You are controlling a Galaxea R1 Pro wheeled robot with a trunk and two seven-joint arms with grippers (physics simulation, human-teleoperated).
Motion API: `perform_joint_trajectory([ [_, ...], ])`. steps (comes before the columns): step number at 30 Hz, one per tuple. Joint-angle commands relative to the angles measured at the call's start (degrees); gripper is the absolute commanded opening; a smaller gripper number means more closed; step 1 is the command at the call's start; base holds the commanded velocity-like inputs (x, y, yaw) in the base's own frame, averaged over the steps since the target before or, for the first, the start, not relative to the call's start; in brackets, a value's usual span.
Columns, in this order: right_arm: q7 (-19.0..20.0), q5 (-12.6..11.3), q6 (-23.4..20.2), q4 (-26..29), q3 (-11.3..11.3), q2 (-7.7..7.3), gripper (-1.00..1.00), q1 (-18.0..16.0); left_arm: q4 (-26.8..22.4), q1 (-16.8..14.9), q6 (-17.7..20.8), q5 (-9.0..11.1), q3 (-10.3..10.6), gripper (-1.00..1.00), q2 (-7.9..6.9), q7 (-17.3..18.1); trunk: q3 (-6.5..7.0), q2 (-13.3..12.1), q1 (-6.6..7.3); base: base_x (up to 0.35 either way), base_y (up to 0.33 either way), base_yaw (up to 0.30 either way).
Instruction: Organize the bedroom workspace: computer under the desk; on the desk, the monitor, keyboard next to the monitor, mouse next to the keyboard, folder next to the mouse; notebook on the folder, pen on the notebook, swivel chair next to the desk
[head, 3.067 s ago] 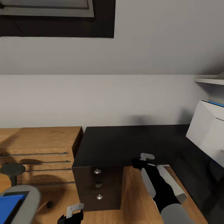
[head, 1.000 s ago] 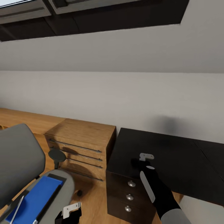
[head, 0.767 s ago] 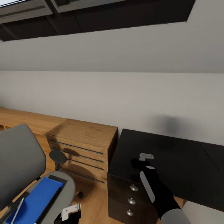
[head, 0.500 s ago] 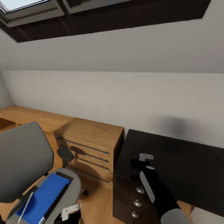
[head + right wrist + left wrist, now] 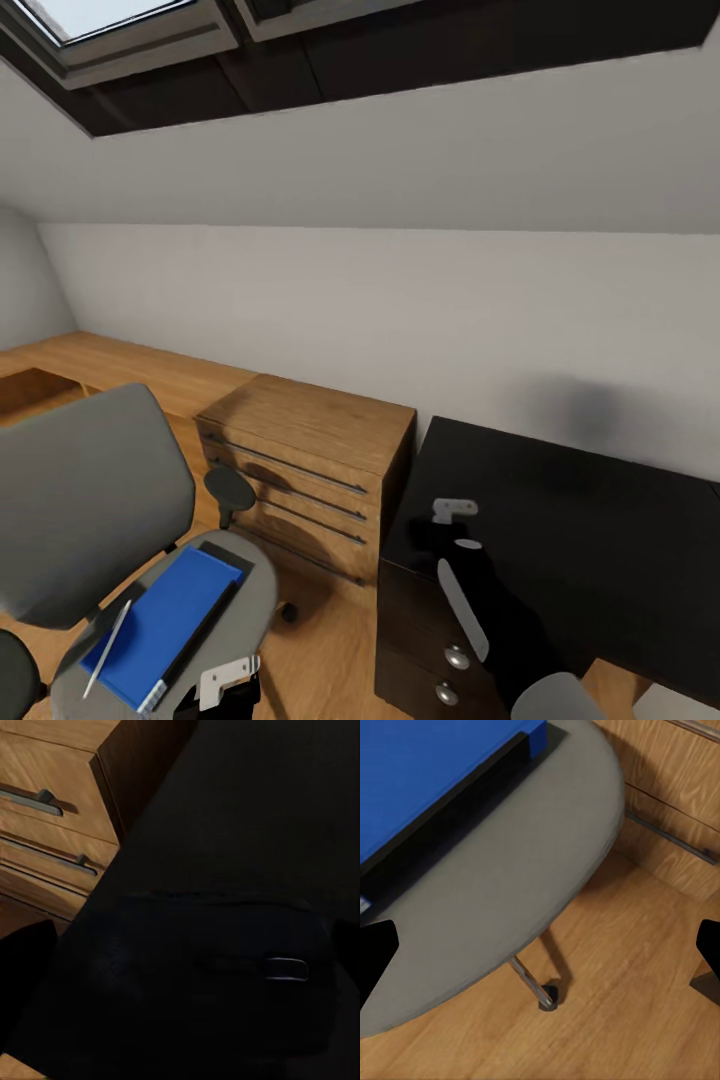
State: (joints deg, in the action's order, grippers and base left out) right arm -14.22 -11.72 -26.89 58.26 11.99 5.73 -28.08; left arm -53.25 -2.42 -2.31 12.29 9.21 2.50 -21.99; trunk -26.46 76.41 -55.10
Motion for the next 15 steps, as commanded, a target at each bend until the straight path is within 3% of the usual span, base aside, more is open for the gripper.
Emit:
perform_joint_trajectory([
  [1,-0.5,-0.6,-0.2,0.0,0.4,-0.04,-1.00,0.0,0.0,0.0,-0.2,0.6,0.2,1.00,-0.04,-0.3,-0.06,0.0,0.00,0.000,0.000,0.010],
  [7,-0.4,-0.5,-0.2,-0.9,1.1,-0.17,-1.00,0.0,0.0,0.0,-0.2,0.5,0.3,1.00,-0.04,-0.3,-0.07,0.0,0.00,0.000,0.000,0.004],
  [15,0.3,-0.7,-0.1,-6.5,0.9,-0.19,-1.00,-0.1,0.0,0.0,-0.2,0.5,0.3,1.00,-0.04,-0.3,-0.07,0.0,0.00,0.001,0.000,0.000],
])
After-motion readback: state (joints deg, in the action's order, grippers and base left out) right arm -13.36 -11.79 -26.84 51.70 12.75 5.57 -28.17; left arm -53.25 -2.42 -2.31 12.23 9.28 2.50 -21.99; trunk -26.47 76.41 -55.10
